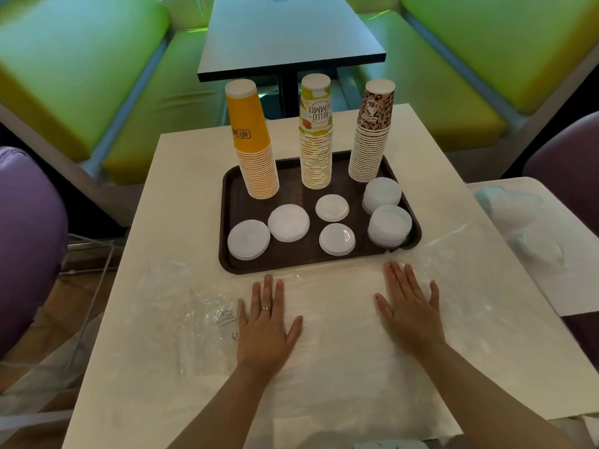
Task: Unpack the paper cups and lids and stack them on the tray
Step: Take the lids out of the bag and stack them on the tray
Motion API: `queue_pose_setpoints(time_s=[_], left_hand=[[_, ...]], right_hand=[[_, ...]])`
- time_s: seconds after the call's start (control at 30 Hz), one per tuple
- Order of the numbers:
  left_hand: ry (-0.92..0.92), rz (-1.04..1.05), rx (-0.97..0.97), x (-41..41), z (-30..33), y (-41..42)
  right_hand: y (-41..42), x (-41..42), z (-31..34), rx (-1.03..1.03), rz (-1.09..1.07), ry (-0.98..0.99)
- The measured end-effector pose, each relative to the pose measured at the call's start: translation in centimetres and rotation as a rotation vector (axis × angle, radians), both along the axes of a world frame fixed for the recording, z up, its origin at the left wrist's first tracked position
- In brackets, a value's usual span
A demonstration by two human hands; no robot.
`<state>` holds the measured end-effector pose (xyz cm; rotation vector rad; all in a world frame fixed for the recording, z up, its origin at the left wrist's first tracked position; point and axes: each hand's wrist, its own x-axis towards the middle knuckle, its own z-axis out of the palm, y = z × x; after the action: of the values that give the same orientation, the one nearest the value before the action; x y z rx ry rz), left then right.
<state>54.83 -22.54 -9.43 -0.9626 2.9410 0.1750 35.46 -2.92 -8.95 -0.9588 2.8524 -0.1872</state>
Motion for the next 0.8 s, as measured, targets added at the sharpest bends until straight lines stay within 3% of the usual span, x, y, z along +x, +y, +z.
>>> queue_pose_setpoints(time_s=[0.47,0.63,0.8], left_hand=[[0.055,0.052,0.075,-0.2,1.5,-0.5],[0.323,0.031,0.024,-3.5,3.5,0.4],[0.525,-0.026,0.209,-9.4,7.2,4.3]], right_hand=[[0.6,-0.6,0.2,-0.001,-0.083,-0.002],[0.3,-1.1,0.9,-0.128,-0.039,0.188],[0.9,-3.2,2.9,-0.372,-0.083,0.189]])
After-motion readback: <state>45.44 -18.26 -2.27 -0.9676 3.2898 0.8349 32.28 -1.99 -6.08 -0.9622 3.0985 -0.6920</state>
